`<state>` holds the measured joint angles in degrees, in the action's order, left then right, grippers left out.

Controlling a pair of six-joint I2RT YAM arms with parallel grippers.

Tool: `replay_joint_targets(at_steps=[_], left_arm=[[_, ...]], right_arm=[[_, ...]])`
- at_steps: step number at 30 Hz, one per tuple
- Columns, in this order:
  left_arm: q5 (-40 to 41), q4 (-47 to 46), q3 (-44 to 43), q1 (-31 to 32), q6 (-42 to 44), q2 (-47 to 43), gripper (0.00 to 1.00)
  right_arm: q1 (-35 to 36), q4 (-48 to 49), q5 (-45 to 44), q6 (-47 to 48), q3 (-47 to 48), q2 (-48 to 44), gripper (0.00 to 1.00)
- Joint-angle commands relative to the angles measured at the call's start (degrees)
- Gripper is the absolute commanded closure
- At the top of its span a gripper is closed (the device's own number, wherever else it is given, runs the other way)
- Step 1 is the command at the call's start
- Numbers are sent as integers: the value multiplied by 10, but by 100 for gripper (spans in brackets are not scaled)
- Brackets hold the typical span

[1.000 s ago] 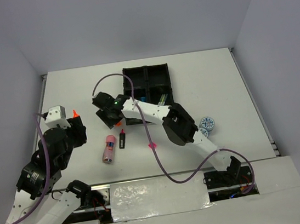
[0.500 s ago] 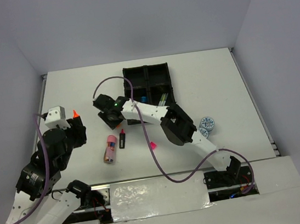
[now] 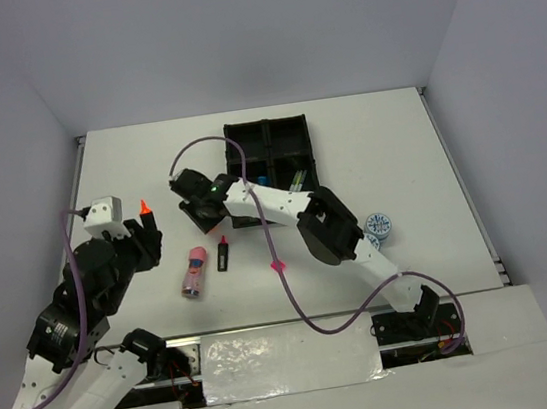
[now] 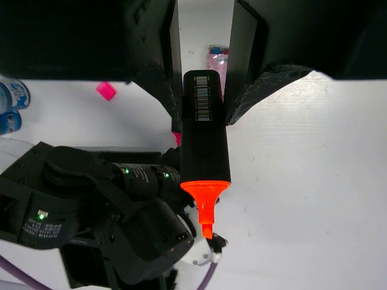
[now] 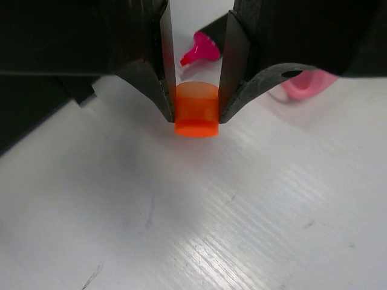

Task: Sort the stationery into containers
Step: Close the pen cap on the pen.

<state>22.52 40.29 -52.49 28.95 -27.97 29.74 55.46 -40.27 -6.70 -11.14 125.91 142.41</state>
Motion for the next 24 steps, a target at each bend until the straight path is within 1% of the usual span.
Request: replay_joint_targets(at_steps=[1, 3, 4, 5, 6, 7, 8, 9, 10, 11, 12, 13, 14, 15, 16, 17, 18, 19, 20, 21, 22, 23, 24], left_arm=[[-52, -51, 4, -2, 31, -22, 100], [-77, -67, 5, -1, 35, -29, 100], [-108, -73, 9, -1, 38, -36, 100], [-127, -81, 12, -2, 39, -39, 100], [-148, -97, 17, -1, 38, -42, 100], [-170, -108, 19, -1, 32, -43, 100], [-219, -118, 24, -2, 27, -41, 100], [-247, -130, 30, -2, 21, -37, 100], [-272, -156, 32, -2, 9, -28, 100], [-290, -169, 36, -3, -5, -23, 100], [-292, -186, 43, -2, -18, -18, 100], [-297, -226, 63, -2, -37, -4, 100], [-304, -245, 74, -1, -47, 7, 100], [-310, -264, 92, 0, -55, 34, 100], [-321, -310, 100, 1, -65, 51, 100], [-332, -336, 109, 9, -68, 65, 100], [-366, -367, 127, 15, -73, 80, 100], [-391, -404, 138, 23, -85, 101, 100], [-420, -498, 149, 38, -95, 108, 100], [-498, -553, 173, 45, -106, 116, 100], [-539, -612, 185, 54, -134, 128, 100], [-566, -667, 195, 77, -149, 132, 100], [-583, -739, 207, 90, -156, 137, 100]], right_arm=[[0, 52, -6, -11, 0, -132, 80], [-1, 71, -16, -16, -28, -179, 80], [-2, 79, -26, -18, -43, -207, 80], [-3, 88, -31, -22, -64, -267, 80], [-4, 109, -35, -26, -119, -299, 80], [-8, 120, -40, -30, -149, -334, 80], [-11, 132, -48, -35, -183, -401, 80], [-14, 149, -52, -53, -249, -433, 80], [-21, 150, -62, -66, -276, -467, 80], [-23, 145, -107, -108, -299, -524, 80], [-25, 129, -128, -130, -337, -548, 80], [-24, 117, -150, -150, -352, -574, 80], [-25, 105, -185, -190, -365, -616, 81], [-24, 88, -190, -203, -387, -633, 81], [-24, 81, -196, -213, -396, -662, 82], [-24, 74, -198, -220, -403, -675, 82], [-24, 77, -198, -223, -422, -689, 82], [-24, 100, -186, -216, -445, -729, 82], [-24, 140, -163, -201, -477, -756, 82], [-25, 228, -104, -169, -546, -781, 82], [-25, 263, -76, -159, -573, -809, 82], [-25, 294, -48, -143, -598, -853, 82], [-25, 340, 6, -136, -629, -871, 83]])
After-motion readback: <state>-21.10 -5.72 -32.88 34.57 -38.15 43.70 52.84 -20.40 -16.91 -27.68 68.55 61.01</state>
